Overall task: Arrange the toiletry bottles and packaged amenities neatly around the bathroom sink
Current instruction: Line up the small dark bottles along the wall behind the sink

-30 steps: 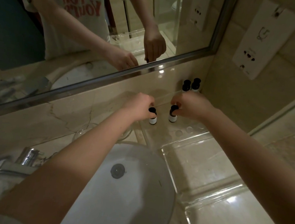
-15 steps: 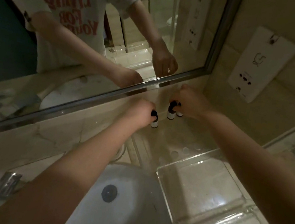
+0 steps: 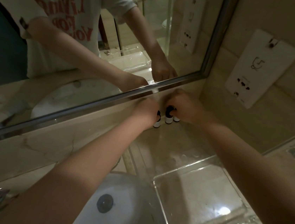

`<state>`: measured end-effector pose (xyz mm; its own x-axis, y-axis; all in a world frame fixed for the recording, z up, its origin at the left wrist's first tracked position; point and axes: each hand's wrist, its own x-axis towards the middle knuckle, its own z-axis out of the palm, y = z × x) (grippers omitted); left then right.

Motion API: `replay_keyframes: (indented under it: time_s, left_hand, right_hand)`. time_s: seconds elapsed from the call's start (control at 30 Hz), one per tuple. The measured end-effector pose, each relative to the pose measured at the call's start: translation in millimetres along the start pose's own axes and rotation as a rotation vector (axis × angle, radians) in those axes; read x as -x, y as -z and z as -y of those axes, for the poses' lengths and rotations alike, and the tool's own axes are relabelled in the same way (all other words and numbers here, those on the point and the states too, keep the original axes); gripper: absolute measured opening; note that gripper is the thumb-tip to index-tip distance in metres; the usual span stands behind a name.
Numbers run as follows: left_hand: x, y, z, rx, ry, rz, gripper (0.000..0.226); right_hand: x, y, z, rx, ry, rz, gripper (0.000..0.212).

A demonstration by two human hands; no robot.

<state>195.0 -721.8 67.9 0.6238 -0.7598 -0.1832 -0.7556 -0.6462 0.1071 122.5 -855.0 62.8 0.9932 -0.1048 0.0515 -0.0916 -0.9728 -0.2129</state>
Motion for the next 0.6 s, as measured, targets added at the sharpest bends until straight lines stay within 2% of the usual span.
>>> replay_keyframes:
  time_s: [0.6]
  left_hand:
    - [1.9, -0.9, 0.8, -0.007, 0.001, -0.015, 0.021]
  right_hand:
    - [0.8, -3.2, 6.9, -0.036, -0.008, -0.016, 0.019]
